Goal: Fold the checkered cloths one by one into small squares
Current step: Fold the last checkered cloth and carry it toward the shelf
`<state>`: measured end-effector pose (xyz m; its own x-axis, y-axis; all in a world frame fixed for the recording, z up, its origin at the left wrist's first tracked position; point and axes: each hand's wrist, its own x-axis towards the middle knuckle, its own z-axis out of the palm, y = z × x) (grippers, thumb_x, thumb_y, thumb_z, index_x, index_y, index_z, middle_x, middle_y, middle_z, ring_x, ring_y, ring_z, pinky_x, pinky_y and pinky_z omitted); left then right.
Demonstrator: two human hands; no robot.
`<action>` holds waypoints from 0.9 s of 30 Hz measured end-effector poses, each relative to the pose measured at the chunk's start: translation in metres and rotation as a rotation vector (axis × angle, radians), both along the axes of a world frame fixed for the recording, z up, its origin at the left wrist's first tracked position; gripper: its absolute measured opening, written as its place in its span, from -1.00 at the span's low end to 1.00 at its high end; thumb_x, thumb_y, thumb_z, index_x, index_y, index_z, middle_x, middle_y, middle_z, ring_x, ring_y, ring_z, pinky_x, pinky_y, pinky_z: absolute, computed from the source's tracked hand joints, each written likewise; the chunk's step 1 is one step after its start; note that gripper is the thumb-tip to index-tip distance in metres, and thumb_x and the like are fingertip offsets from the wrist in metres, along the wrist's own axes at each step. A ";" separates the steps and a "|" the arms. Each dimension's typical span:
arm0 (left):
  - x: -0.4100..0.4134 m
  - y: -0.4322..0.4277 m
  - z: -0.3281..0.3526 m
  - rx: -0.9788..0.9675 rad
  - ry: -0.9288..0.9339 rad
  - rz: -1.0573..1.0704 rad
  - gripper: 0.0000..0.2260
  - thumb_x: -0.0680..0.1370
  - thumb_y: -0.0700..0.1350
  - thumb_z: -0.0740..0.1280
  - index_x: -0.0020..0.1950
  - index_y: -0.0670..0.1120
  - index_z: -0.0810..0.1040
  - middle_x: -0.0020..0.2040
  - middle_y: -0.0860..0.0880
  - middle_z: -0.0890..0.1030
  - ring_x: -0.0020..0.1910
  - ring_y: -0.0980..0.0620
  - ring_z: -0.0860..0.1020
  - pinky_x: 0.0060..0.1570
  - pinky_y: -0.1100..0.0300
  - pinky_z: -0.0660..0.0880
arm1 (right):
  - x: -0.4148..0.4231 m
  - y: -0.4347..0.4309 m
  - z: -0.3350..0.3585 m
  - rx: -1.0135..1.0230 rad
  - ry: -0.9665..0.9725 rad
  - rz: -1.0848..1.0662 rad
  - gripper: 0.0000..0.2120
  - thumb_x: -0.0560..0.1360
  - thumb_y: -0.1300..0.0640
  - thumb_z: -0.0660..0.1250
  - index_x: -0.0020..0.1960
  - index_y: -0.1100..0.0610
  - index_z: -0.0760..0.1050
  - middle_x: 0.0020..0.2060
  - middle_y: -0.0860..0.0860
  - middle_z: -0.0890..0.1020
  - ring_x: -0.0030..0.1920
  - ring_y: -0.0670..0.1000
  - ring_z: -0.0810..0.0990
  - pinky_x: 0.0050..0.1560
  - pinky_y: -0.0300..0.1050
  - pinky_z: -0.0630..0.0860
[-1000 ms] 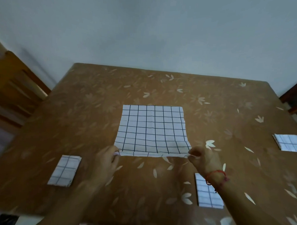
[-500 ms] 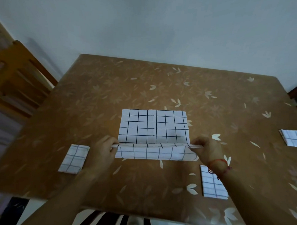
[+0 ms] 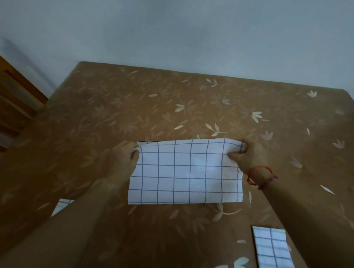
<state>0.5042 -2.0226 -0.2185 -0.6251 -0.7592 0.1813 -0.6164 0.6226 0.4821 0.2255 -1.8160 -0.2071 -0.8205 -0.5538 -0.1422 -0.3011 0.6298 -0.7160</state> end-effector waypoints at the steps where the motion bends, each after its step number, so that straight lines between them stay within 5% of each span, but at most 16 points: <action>1: -0.005 -0.004 -0.003 0.009 -0.007 0.009 -0.94 0.56 -0.21 0.31 -0.08 -0.13 0.58 -0.15 -0.07 0.58 -0.19 -0.05 0.51 -0.20 0.04 0.49 | -0.004 -0.005 -0.006 -0.016 -0.008 0.003 -0.74 0.32 0.23 0.48 -0.08 -0.06 0.55 -0.26 -0.11 0.64 -0.18 -0.03 0.63 -0.07 -0.08 0.60; 5: -0.021 -0.012 -0.009 0.039 0.020 0.043 -0.88 0.56 -0.25 0.32 0.03 -0.26 0.60 -0.01 -0.22 0.61 -0.05 -0.19 0.55 -0.07 0.08 0.44 | -0.017 -0.023 -0.022 -0.004 -0.008 -0.041 -0.69 0.33 0.18 0.47 0.04 -0.03 0.56 -0.21 -0.03 0.67 -0.18 0.02 0.65 -0.06 0.04 0.64; 13: -0.019 -0.005 -0.018 -0.023 0.006 -0.015 -0.77 0.50 -0.28 0.38 0.15 -0.23 0.57 0.11 -0.15 0.56 0.10 -0.12 0.51 0.04 0.31 0.26 | -0.004 -0.028 -0.021 0.029 0.043 -0.035 -0.45 0.40 0.14 0.47 0.34 0.00 0.39 0.15 0.01 0.56 0.06 -0.02 0.54 0.16 0.01 0.54; 18: -0.007 0.046 -0.047 0.001 -0.097 -0.149 -0.67 0.51 -0.08 0.25 0.21 -0.19 0.57 0.19 -0.12 0.55 0.20 -0.11 0.50 0.20 0.05 0.42 | 0.034 -0.010 -0.039 0.183 0.143 0.147 -0.46 0.43 0.06 0.41 0.38 0.06 0.39 0.26 0.07 0.51 0.21 0.07 0.51 0.24 -0.01 0.47; 22: 0.013 0.105 -0.067 0.019 -0.178 -0.315 -0.65 0.59 0.03 0.13 0.25 -0.07 0.54 0.29 -0.02 0.50 0.31 0.03 0.42 0.23 0.15 0.43 | 0.086 0.014 -0.058 0.280 0.218 0.438 -0.47 0.46 0.07 0.34 0.41 0.10 0.36 0.36 0.05 0.41 0.35 0.06 0.36 0.35 -0.11 0.30; 27: 0.028 0.145 -0.082 -0.040 -0.192 -0.408 -0.68 0.59 -0.02 0.20 0.24 -0.12 0.57 0.23 -0.05 0.56 0.25 0.01 0.46 0.28 0.11 0.44 | 0.140 0.041 -0.084 0.398 0.443 0.601 -0.50 0.36 -0.09 0.23 0.24 0.05 0.50 0.23 0.13 0.55 0.21 0.14 0.56 0.03 0.04 0.57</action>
